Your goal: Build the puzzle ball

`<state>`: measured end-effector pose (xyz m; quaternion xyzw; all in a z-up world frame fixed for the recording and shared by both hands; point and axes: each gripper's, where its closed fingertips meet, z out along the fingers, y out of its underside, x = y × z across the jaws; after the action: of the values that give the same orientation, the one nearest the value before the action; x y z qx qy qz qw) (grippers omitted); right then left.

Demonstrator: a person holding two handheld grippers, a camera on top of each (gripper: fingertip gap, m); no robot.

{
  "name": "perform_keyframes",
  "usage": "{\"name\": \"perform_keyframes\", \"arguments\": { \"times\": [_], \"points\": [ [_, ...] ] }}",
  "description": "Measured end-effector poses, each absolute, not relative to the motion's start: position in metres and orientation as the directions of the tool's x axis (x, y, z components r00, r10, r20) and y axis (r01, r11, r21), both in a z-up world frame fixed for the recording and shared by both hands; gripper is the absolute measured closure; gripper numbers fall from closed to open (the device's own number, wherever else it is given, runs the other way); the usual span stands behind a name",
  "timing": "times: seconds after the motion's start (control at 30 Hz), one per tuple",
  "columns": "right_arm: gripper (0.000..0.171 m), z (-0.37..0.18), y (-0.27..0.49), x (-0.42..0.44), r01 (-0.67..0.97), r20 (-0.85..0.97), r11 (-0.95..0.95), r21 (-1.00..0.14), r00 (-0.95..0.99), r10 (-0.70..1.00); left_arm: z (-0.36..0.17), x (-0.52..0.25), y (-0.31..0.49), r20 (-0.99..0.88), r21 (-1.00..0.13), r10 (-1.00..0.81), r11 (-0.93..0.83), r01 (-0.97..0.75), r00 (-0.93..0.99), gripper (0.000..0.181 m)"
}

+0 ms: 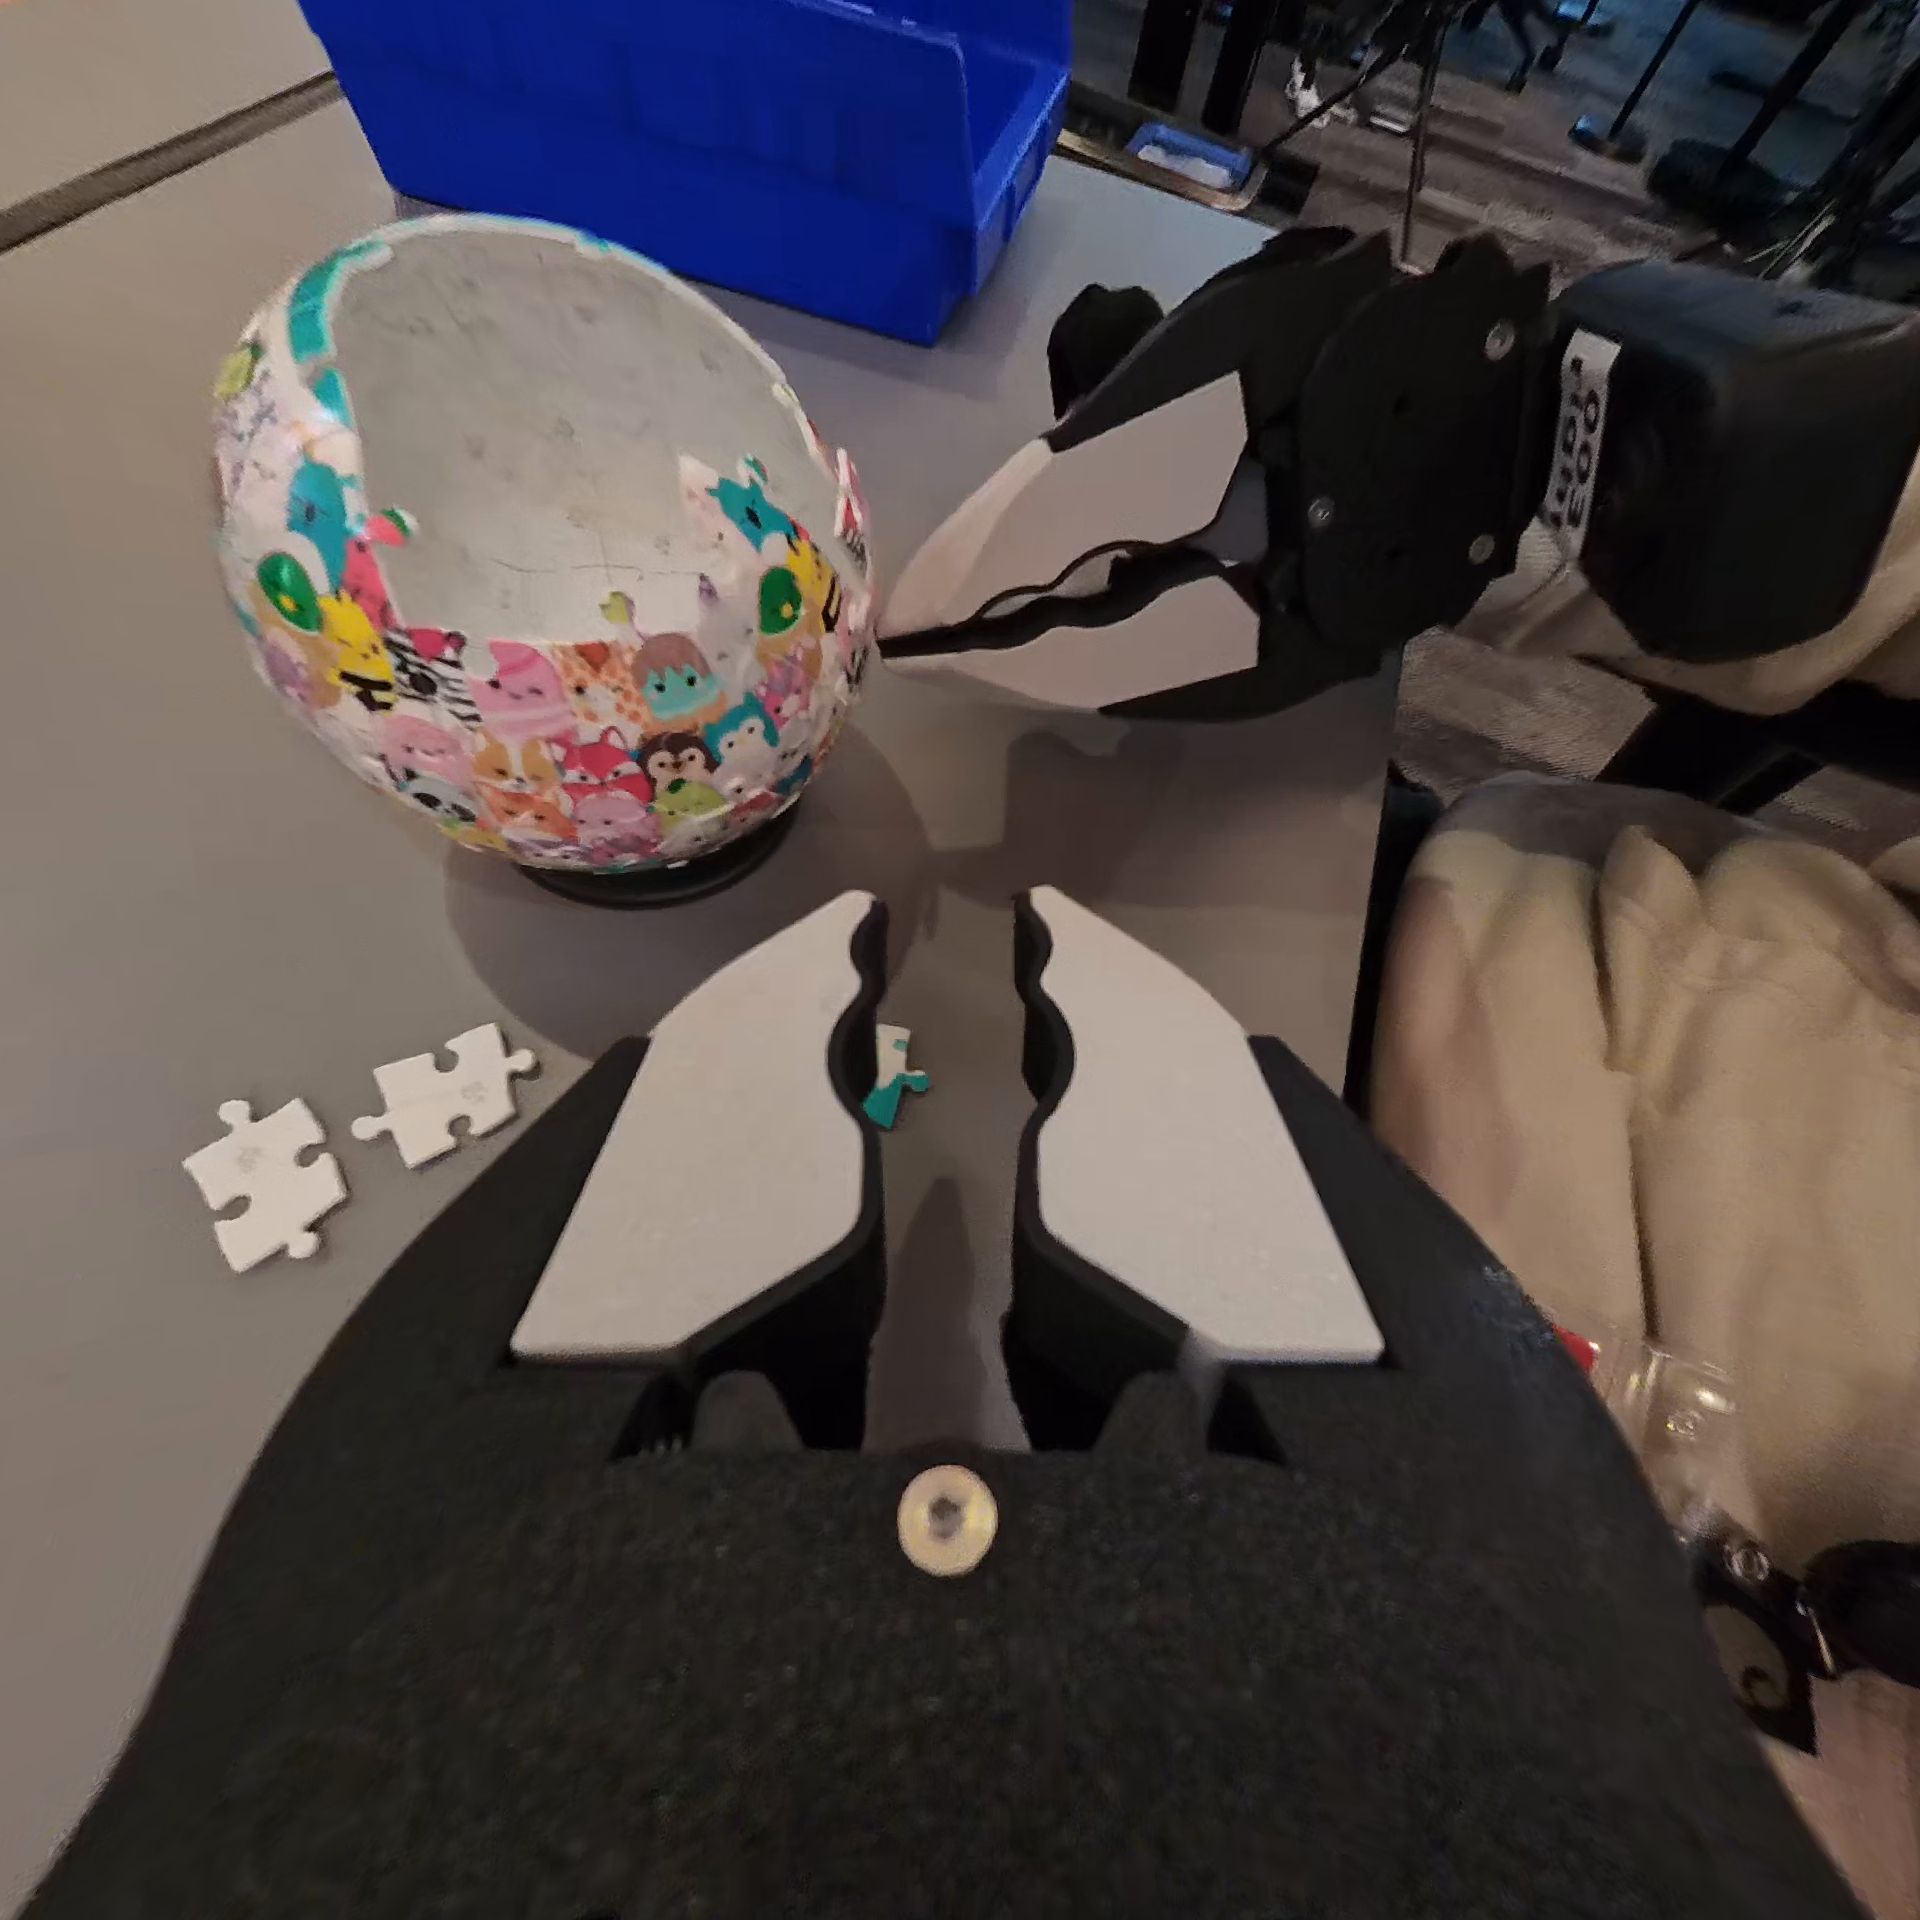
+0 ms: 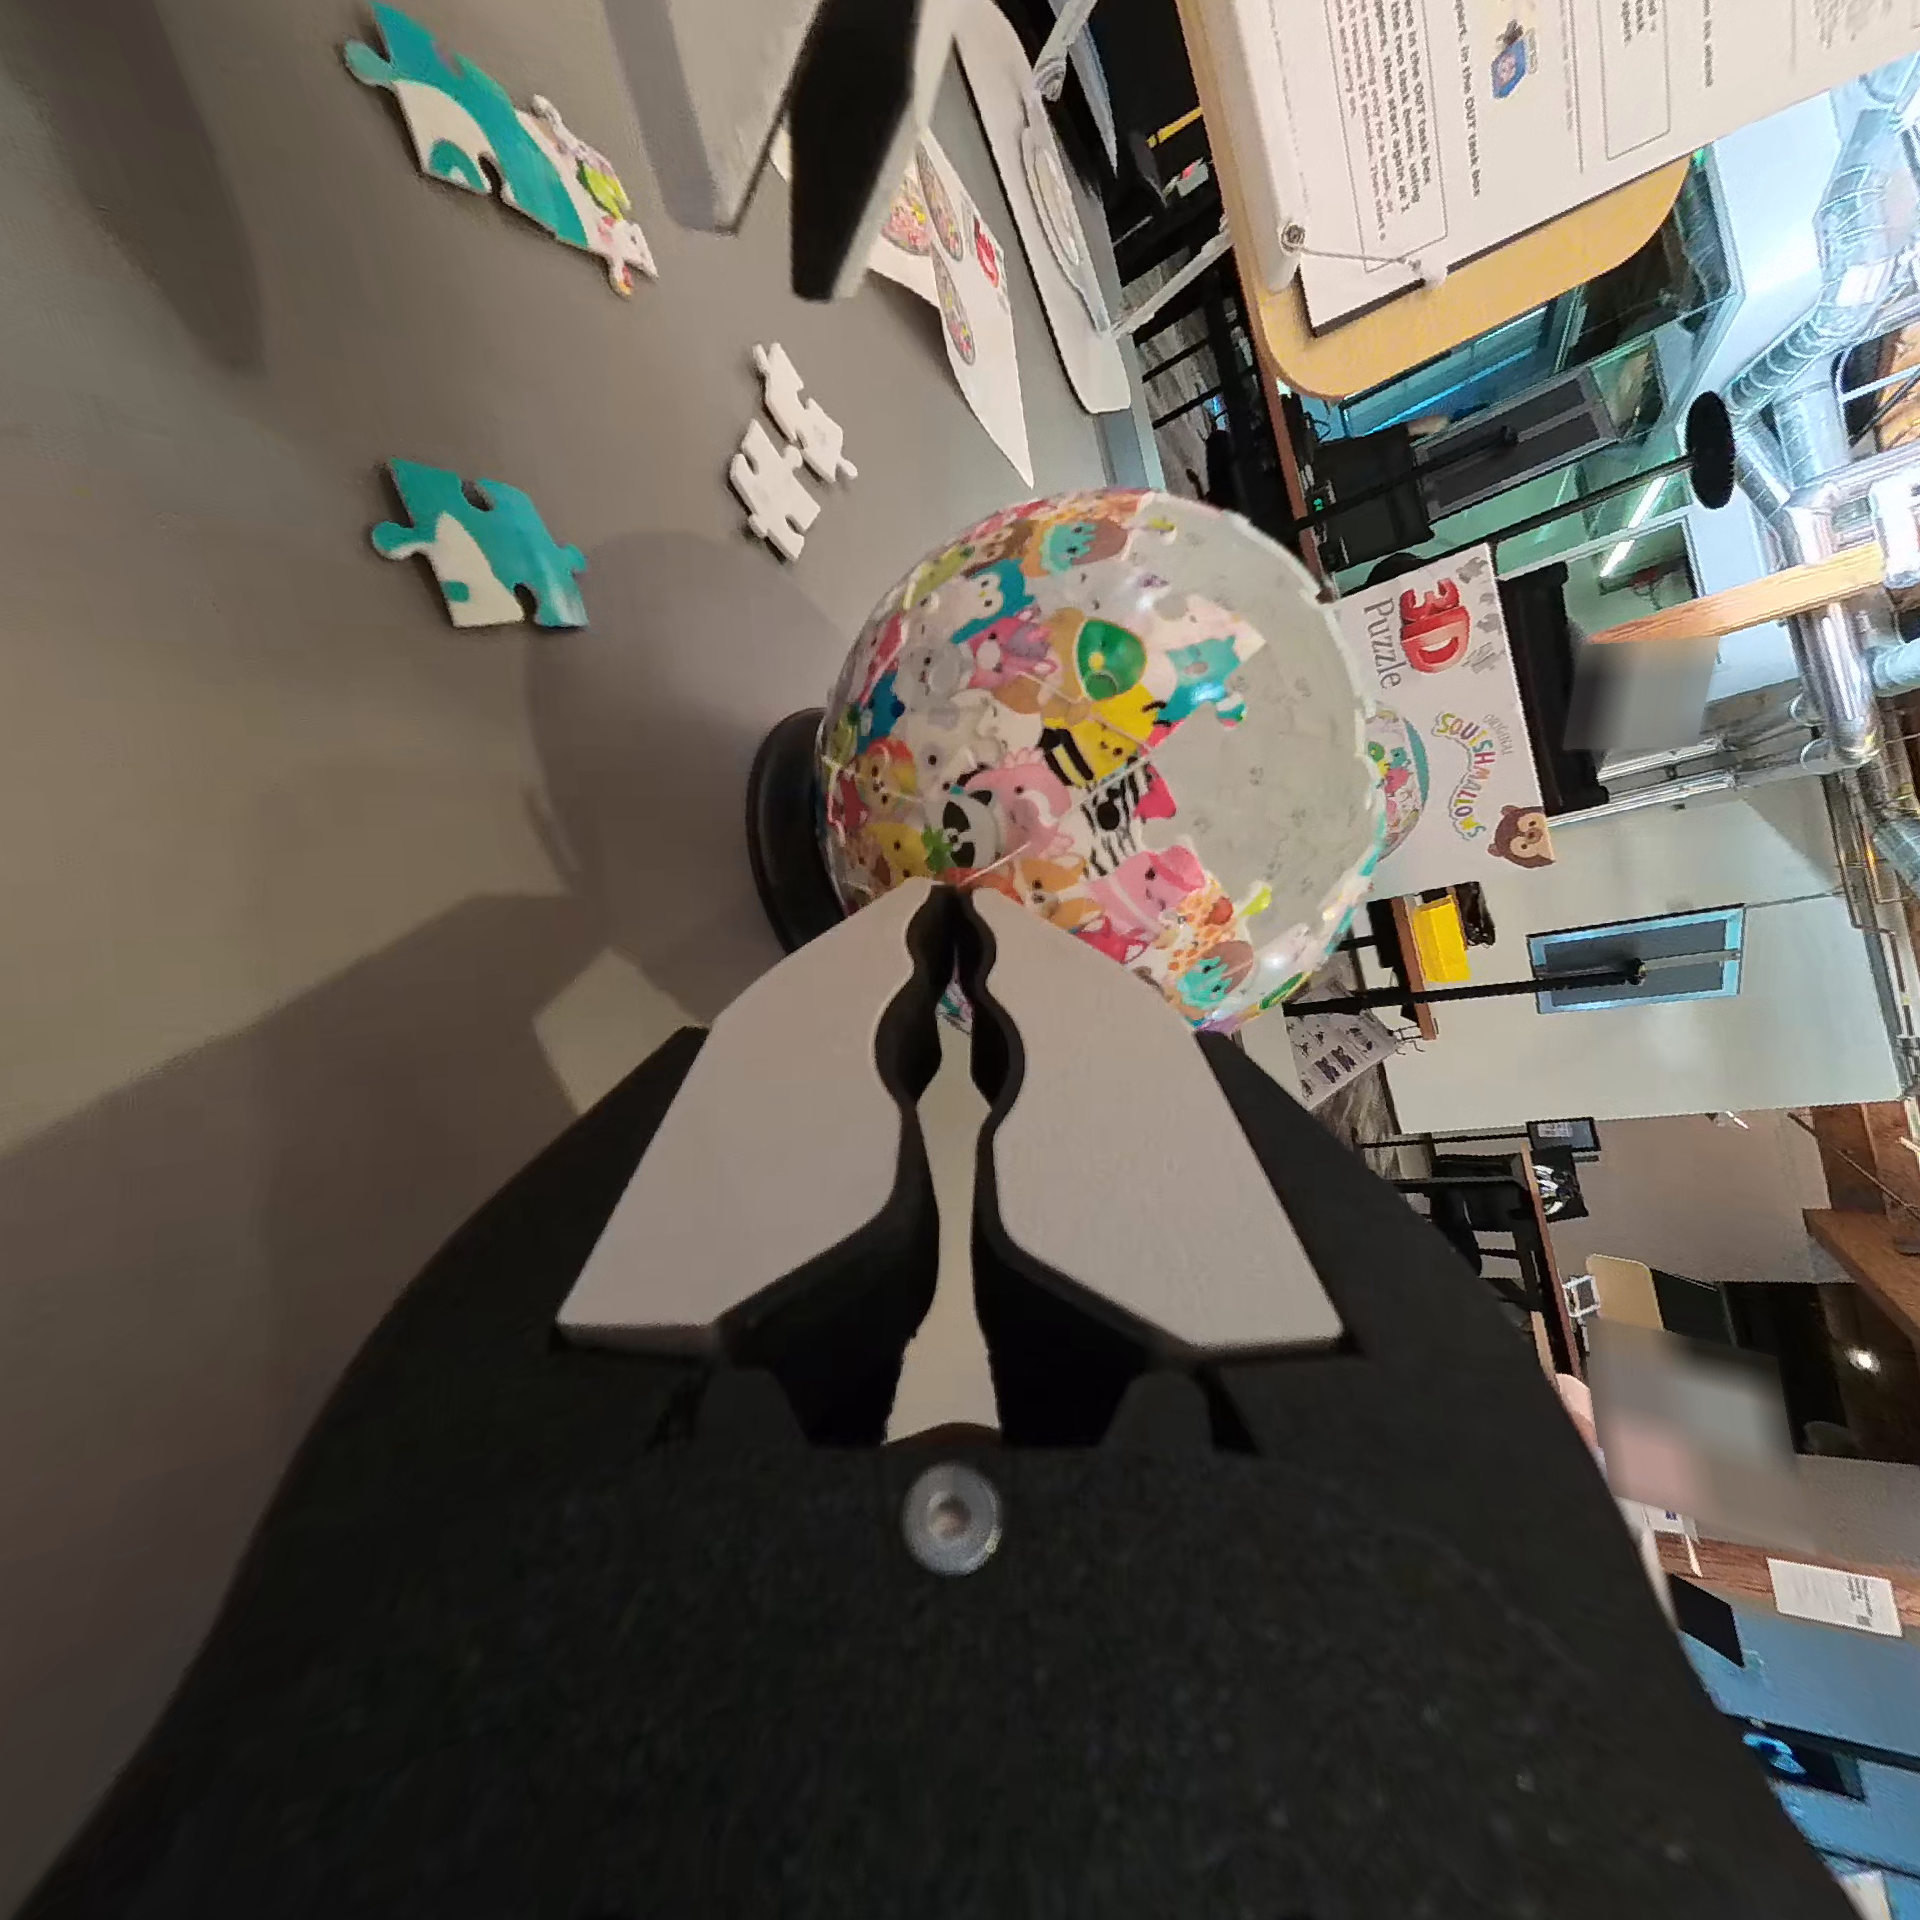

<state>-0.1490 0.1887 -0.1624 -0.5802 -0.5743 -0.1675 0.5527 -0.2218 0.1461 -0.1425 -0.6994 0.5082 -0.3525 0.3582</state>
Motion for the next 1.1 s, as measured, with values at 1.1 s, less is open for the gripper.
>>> {"name": "perform_keyframes", "arguments": {
  "times": [1.1],
  "points": [
    [0.171,-0.149,0.186,-0.159,0.821,0.828,0.306,-0.482,0.311,0.467,-0.155,-0.228,0.140,0.121,-0.841,-0.963,-0.228,-0.490,0.241,0.159]
  ]
}}
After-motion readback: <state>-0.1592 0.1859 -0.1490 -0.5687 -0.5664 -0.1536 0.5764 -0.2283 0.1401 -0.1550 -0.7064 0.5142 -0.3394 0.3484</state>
